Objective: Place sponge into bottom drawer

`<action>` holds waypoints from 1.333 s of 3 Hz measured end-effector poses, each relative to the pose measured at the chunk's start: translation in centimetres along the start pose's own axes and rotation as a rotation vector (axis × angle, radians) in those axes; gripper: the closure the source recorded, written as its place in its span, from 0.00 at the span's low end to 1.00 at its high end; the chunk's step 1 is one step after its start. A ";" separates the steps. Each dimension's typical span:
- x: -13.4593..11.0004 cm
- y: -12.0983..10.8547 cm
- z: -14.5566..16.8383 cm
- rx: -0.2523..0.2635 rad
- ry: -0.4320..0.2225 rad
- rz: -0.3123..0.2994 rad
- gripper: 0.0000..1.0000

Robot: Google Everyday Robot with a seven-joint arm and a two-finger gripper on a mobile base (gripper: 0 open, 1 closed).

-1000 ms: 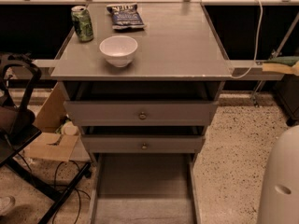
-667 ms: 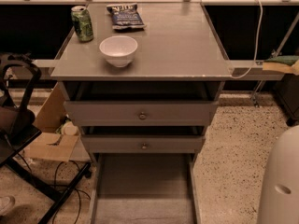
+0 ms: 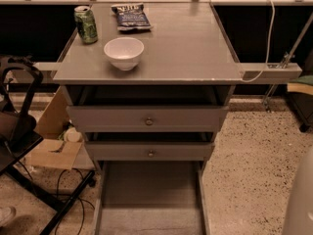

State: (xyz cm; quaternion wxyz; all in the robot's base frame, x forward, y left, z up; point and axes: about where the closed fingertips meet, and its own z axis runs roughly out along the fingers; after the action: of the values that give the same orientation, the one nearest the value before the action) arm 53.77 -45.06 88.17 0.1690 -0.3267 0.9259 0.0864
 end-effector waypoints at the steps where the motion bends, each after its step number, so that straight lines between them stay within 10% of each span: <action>1: 0.6 2.6 -1.4 0.015 -0.006 -0.110 1.00; 3: 2.0 12.7 -2.2 -0.067 -0.205 -0.245 1.00; 4: 6.9 17.8 4.1 -0.321 -0.269 -0.142 1.00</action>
Offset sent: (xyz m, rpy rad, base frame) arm -0.2511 0.1407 -0.1715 0.4021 0.1984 0.2100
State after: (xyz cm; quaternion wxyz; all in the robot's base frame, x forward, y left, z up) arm 38.49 -34.22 82.73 0.2424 -0.3993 0.8441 0.2633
